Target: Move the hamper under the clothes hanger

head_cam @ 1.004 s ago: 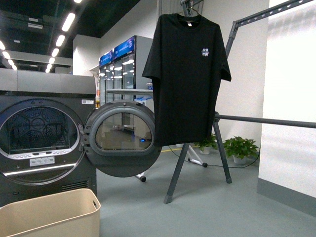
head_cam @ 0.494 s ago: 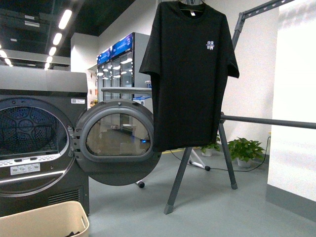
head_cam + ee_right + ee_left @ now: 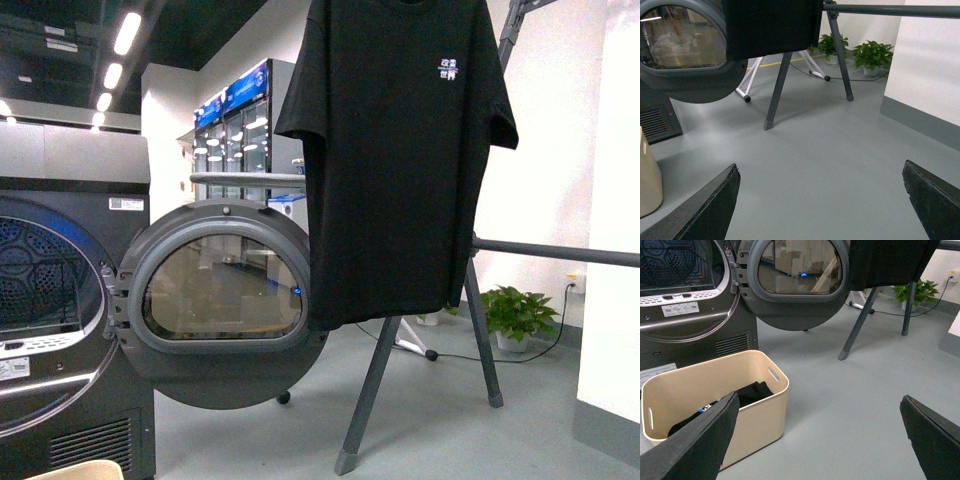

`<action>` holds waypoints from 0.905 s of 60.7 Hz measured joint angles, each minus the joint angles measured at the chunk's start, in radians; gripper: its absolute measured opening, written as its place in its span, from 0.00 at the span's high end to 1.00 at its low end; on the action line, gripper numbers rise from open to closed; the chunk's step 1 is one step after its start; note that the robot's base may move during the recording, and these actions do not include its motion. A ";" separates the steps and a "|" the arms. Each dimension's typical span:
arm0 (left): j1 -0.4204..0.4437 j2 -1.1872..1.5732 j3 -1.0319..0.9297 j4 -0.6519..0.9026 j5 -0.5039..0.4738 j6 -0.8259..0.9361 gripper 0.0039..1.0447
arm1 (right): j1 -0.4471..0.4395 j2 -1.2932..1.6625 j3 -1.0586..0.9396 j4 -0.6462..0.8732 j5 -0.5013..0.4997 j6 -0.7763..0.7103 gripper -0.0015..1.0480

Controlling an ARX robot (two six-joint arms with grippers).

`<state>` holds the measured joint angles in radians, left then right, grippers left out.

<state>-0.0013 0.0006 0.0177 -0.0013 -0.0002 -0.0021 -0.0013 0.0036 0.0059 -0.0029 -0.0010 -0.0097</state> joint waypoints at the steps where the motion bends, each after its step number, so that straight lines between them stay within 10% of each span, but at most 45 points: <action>1: 0.000 0.000 0.000 0.000 0.000 0.000 0.06 | 0.000 0.000 0.000 0.000 0.000 0.000 0.08; 55: 0.000 0.002 0.000 0.000 0.003 0.000 0.06 | 0.000 0.000 0.000 0.000 0.004 0.000 0.08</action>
<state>-0.0013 0.0025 0.0177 -0.0013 0.0029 -0.0021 -0.0013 0.0036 0.0059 -0.0029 0.0029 -0.0097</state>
